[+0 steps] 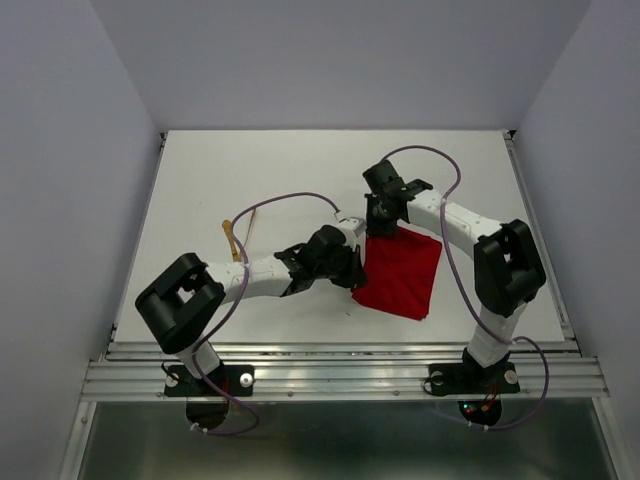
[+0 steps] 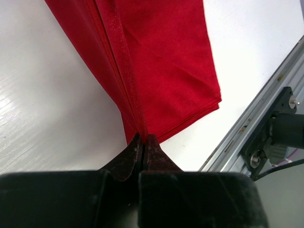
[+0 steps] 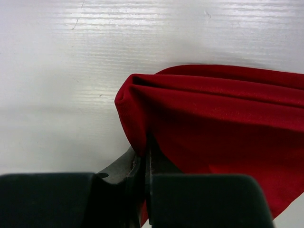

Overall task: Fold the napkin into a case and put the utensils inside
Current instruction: Turn over the upper triangle folded napkin at the center of the board.

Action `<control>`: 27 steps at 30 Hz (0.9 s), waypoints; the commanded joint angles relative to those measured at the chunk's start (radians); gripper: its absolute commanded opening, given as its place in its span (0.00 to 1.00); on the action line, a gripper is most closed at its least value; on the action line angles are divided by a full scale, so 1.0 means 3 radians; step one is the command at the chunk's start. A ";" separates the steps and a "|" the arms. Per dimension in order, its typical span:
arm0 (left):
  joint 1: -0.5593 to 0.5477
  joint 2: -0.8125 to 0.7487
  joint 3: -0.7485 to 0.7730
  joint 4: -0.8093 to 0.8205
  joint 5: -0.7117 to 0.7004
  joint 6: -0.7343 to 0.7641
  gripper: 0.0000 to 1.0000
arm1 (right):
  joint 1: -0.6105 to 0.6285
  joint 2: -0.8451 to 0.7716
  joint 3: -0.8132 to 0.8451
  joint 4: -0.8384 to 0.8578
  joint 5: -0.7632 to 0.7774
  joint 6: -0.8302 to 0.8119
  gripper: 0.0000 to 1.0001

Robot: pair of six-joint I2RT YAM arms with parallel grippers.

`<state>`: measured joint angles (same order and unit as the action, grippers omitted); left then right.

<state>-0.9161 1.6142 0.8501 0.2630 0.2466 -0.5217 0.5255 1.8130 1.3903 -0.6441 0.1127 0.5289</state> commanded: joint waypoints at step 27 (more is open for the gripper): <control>-0.0076 0.0003 -0.0778 0.0396 0.0155 -0.0056 0.00 | 0.0324 0.0318 -0.0027 0.0848 0.0182 0.0297 0.07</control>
<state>-0.9146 1.6146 0.6476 0.4324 0.2142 -0.5255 0.6174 1.9190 1.3598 -0.5507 0.0967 0.6048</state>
